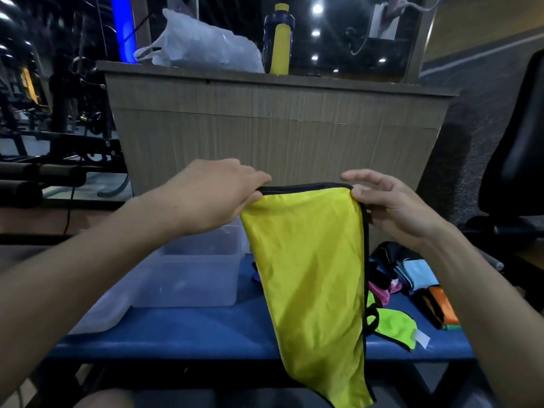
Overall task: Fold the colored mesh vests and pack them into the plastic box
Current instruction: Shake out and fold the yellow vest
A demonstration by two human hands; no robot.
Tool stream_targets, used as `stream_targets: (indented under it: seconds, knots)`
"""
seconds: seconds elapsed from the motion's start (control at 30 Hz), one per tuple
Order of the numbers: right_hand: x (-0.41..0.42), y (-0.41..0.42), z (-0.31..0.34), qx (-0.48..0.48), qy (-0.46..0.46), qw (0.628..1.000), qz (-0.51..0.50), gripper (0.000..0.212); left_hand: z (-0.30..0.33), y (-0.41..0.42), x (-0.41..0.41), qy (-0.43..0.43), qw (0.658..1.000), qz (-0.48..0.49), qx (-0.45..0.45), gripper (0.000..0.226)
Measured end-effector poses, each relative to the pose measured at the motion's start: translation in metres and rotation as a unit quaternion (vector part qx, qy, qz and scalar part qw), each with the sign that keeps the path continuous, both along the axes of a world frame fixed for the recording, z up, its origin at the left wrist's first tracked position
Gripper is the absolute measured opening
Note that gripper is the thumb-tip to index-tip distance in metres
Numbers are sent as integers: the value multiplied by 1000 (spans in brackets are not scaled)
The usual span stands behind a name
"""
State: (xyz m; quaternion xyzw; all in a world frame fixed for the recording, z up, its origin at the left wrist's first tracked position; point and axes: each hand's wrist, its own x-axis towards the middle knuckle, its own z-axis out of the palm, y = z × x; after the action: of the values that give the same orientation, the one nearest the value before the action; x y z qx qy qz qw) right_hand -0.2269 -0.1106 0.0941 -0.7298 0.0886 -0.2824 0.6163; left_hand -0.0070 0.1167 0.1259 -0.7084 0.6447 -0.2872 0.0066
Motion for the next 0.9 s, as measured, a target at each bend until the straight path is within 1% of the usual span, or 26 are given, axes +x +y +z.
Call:
stream_targets:
  seconds: [0.07, 0.1, 0.17, 0.23, 0.3, 0.37, 0.43, 0.5, 0.57, 0.6, 0.67, 0.73, 0.8, 0.87, 0.9]
  knots:
    - [2, 2, 0, -14, -2, 1000, 14, 36, -6, -6, 2, -78, 997, 24, -8, 24]
    - [2, 1, -1, -18, -3, 1000, 20, 37, -8, -9, 3, -97, 995, 26, -18, 19]
    - [2, -1, -2, -25, -3, 999, 25, 38, -8, -12, 6, -108, 993, 9, -47, 15]
    - [0, -4, -4, -28, -1, 999, 17, 39, -4, -16, 5, -120, 989, -28, -81, 12]
    - [-4, -8, -7, -48, 7, 999, 1, 39, 3, -20, 3, -106, 986, -60, -112, 12]
    - [-6, -10, -12, -81, 27, 996, -20, 41, 9, -26, -1, -46, 988, -76, -127, 18]
    - [-7, -12, -19, -125, 59, 990, -42, 41, 18, -28, -7, 61, 991, -84, -81, 30]
    - [-10, -13, -26, -169, 104, 979, -47, 37, 27, -28, -16, 176, 979, -102, -18, 26]
    - [-19, -11, -33, -173, 141, 974, -35, 29, 32, -26, -27, 230, 963, -141, 7, 17]
    - [-27, -11, -37, -157, 154, 975, -27, 24, 33, -25, -34, 262, 950, -166, 17, 15]
    - [-47, -9, -47, -117, 175, 978, 0, 14, 29, -24, -50, 338, 915, -215, 42, 17]
    - [-72, -11, -57, -82, 189, 978, 18, 13, 21, -26, -67, 412, 871, -254, 79, 20]
    - [-101, -11, -57, -37, 192, 981, 16, 21, 9, -30, -81, 459, 833, -293, 102, 21]
    - [-128, -11, -44, 13, 177, 984, -12, 37, -1, -37, -95, 499, 796, -330, 90, 20]
    - [-137, -8, -32, 20, 171, 984, -41, 44, -4, -41, -100, 530, 770, -346, 80, 19]
